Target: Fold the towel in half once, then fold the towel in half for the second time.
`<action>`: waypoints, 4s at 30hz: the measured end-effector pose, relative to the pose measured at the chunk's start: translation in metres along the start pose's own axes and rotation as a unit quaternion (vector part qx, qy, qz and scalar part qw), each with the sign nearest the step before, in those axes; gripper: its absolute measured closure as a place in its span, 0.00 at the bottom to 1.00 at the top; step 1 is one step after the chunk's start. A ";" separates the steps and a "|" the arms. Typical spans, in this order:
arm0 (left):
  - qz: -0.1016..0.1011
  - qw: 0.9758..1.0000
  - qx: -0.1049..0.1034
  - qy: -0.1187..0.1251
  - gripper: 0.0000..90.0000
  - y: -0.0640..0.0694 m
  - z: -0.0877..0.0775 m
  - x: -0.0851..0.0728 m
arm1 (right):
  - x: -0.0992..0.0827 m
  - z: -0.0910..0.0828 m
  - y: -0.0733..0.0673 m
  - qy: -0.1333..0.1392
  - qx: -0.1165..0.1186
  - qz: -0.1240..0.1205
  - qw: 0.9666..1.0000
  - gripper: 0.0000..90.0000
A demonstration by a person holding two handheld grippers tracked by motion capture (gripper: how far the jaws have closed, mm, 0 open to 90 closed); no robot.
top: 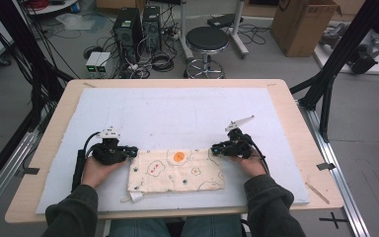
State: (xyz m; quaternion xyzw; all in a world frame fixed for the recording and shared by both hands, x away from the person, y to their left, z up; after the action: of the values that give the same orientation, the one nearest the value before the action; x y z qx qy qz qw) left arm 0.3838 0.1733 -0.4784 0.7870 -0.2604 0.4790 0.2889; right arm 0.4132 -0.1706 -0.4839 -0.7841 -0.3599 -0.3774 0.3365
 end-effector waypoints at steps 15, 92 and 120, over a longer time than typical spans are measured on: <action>0.000 0.999 -0.021 0.031 0.66 0.010 -0.011 0.010 | 0.016 -0.009 -0.009 0.065 0.002 -0.010 0.998 0.49; -0.025 0.999 0.029 -0.008 0.67 0.002 0.009 -0.007 | -0.002 0.002 -0.001 0.008 -0.027 0.003 1.000 0.76; 0.006 0.998 0.049 0.024 0.95 0.004 0.005 0.006 | 0.005 -0.002 -0.001 0.015 -0.012 -0.005 1.000 0.93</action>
State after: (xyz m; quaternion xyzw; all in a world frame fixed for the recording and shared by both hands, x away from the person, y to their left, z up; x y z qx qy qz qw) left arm 0.3866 0.1667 -0.4740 0.7871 -0.2340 0.5115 0.2532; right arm 0.4142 -0.1700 -0.4783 -0.7808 -0.3543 -0.3948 0.3301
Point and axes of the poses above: each handheld gripper's, and its own axes: z roughly forward along the jaws, x roughly out of its top, y roughly to its right, the point moved 7 cm from there along z, roughly forward along the jaws, and after that the axes turned 14 degrees about y, right-handed, at the moved point
